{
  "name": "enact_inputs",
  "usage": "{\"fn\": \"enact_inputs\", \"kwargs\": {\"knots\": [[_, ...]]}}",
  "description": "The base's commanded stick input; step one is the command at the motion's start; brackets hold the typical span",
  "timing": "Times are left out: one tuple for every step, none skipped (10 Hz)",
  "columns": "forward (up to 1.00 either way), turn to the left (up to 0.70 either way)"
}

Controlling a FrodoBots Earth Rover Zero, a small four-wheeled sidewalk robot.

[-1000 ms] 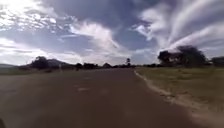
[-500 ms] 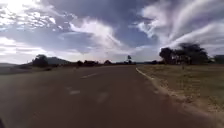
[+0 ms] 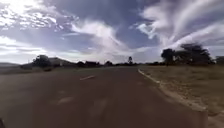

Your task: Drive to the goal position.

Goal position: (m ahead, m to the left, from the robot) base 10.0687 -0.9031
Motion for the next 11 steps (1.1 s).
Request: {"fn": "enact_inputs", "kwargs": {"knots": [[1.00, -0.40], [1.00, -0.40], [1.00, -0.16], [1.00, -0.07], [1.00, 0.00], [1.00, 0.00], [1.00, 0.00], [1.00, 0.00], [1.00, 0.00], [1.00, 0.00], [1.00, 0.00]]}}
